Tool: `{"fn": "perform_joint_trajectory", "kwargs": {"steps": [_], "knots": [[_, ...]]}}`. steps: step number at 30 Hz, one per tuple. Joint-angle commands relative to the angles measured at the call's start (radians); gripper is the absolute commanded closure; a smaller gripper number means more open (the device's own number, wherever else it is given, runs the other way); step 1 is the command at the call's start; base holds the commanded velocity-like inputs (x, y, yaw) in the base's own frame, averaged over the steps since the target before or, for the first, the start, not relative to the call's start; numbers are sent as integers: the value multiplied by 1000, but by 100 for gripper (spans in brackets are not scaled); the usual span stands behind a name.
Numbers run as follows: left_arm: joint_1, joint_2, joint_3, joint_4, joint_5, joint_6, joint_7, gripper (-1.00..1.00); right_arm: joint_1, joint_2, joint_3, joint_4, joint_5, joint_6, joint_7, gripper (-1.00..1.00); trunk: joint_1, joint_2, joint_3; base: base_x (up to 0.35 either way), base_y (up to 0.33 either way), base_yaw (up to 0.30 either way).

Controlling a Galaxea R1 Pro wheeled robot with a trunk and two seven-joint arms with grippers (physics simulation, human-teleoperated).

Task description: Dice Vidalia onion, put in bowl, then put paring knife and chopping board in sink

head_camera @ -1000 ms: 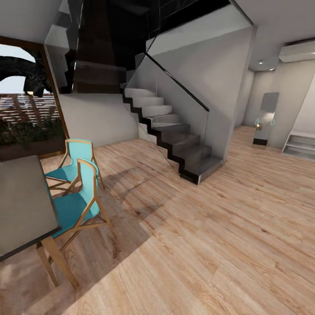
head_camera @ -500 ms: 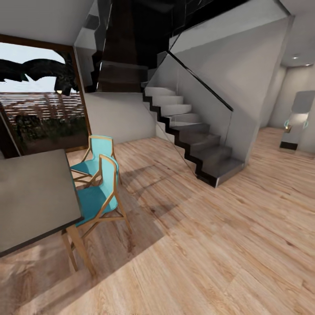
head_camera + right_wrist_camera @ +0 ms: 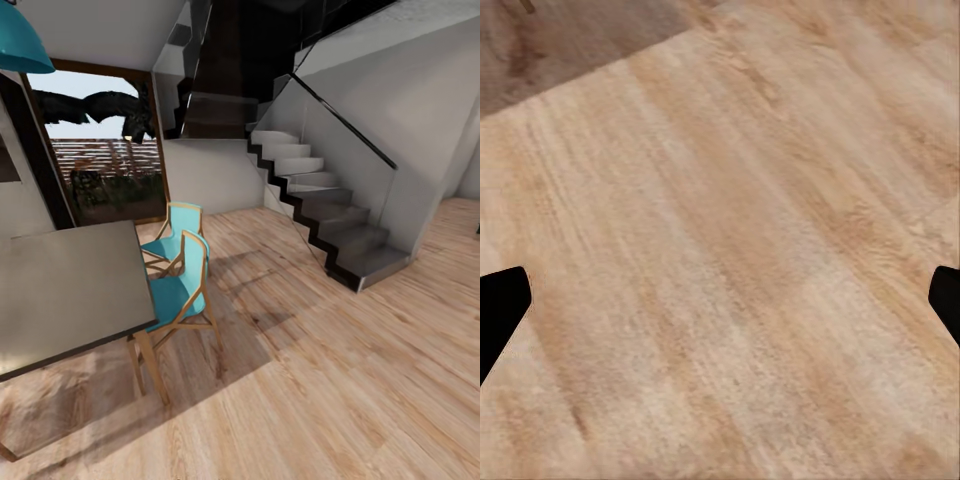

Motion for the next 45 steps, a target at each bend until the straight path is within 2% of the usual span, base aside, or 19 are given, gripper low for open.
{"fn": "perform_joint_trajectory", "kwargs": {"steps": [1, 45], "knots": [[0, 0, 1, -1, 0, -2, 0, -100, -1, 0, 0, 1, 0, -3, -3, -100, 0, 0, -1, 0, 0, 275], [0, 7, 5, -7, 6, -2, 2, -100, -1, 0, 0, 1, 0, -3, -3, -100, 0, 0, -25, 0, 0, 275]]}}
